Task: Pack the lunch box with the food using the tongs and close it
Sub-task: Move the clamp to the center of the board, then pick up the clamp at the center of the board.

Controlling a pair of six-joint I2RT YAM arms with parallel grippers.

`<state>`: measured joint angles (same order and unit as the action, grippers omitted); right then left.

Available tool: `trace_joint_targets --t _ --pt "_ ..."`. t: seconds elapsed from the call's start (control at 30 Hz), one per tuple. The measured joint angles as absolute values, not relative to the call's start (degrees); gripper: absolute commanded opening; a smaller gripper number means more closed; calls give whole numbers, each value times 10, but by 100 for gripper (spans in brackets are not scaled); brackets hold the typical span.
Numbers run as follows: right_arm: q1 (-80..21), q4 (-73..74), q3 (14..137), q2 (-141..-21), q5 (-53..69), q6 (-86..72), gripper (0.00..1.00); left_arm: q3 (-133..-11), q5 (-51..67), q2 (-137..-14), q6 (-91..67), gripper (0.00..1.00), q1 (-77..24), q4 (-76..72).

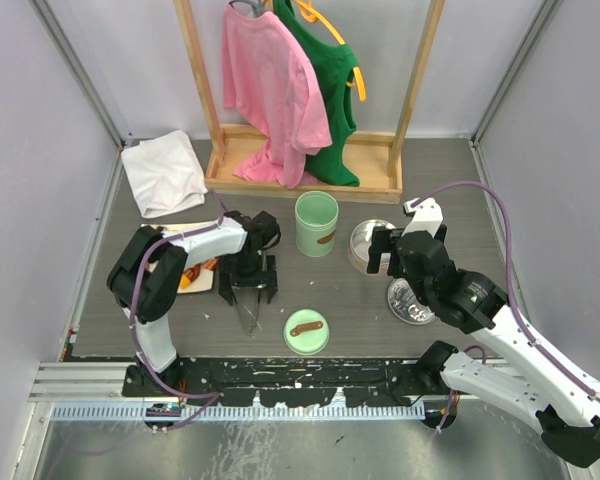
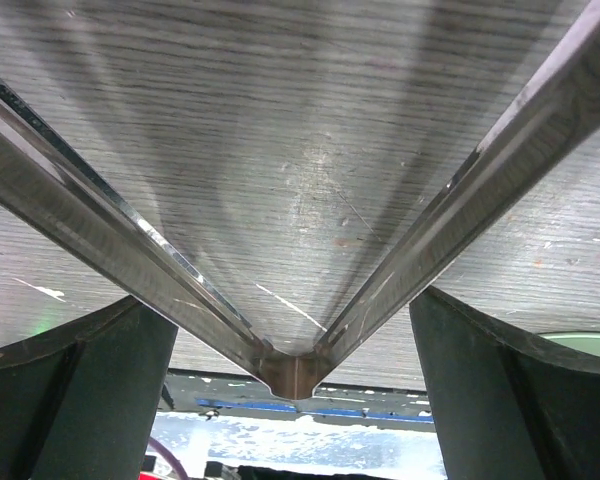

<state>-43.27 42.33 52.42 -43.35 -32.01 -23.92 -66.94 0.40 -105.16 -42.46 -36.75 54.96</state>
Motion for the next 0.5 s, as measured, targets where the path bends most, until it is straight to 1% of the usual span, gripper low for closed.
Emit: trace_joint_targets --t 0.17,0.3,0.5 --pt "-433 423 524 -434 -318 -239 100 -665 14 -1051 -440 98 -360 545" --pt "-433 423 523 -430 -316 -239 100 -658 25 -1049 -449 100 -356 541" --pt "-433 423 523 -429 -316 -239 100 -644 31 -1040 -457 94 -355 526"
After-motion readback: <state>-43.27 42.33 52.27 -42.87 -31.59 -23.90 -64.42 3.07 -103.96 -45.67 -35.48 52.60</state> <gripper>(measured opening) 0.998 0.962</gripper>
